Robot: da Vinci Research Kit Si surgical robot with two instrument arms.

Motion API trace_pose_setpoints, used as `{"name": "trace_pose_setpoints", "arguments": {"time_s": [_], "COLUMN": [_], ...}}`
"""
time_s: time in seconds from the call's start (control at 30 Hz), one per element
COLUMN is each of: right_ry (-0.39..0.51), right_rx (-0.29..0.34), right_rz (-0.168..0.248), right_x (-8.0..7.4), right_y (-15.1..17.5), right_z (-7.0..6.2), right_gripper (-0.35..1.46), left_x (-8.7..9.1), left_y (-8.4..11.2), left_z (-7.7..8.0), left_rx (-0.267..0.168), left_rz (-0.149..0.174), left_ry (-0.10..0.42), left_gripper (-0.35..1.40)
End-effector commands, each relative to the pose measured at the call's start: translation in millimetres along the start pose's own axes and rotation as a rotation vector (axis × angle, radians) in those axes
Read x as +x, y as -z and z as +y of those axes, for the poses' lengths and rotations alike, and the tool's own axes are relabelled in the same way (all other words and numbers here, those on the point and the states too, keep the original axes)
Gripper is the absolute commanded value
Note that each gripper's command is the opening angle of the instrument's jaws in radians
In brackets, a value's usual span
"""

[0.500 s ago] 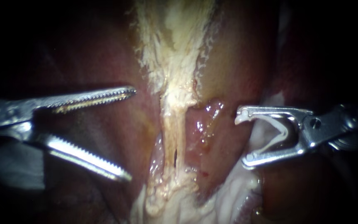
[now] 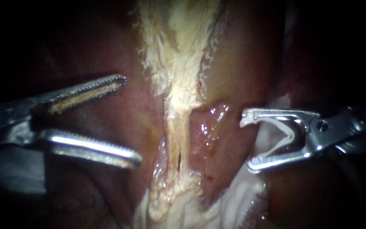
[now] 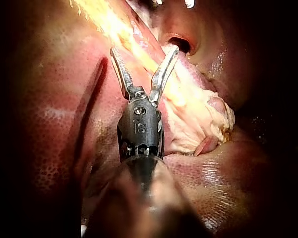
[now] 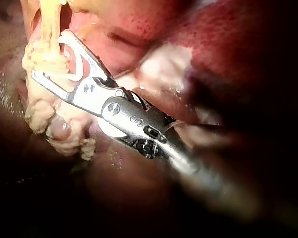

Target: Grabbing gallbladder

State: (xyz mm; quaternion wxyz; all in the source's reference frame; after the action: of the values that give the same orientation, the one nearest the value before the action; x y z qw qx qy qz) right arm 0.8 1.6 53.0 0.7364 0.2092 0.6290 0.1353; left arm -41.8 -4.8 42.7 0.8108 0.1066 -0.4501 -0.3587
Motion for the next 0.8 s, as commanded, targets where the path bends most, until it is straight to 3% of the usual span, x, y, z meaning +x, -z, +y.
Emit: {"name": "trace_pose_setpoints", "arguments": {"time_s": [0.03,0.1,0.23,0.53,0.8], "right_ry": [0.000,0.000,0.000,-0.001,-0.001], "right_rx": [0.000,0.000,0.000,-0.001,-0.002], "right_rz": [0.000,0.000,0.000,0.000,-0.001], "right_x": [0.0,0.0,0.0,0.0,-0.2], "right_y": [0.0,0.0,0.0,0.0,0.0], "right_z": [0.0,0.0,0.0,0.1,0.3], "right_gripper": [0.58,0.58,0.58,0.58,0.57], "left_x": [-0.2,-0.6,-1.5,-3.2,-3.1], "left_y": [-0.1,-0.6,-1.8,-5.1,-6.9], "left_z": [-0.1,-0.6,-1.5,-2.3,-0.7], "left_rx": [-0.016,-0.044,-0.079,-0.079,-0.086], "left_rz": [0.015,0.040,0.056,0.069,0.091], "left_ry": [0.016,0.043,0.066,0.084,0.098], "left_gripper": [0.75,0.73,0.73,0.64,0.59]}}
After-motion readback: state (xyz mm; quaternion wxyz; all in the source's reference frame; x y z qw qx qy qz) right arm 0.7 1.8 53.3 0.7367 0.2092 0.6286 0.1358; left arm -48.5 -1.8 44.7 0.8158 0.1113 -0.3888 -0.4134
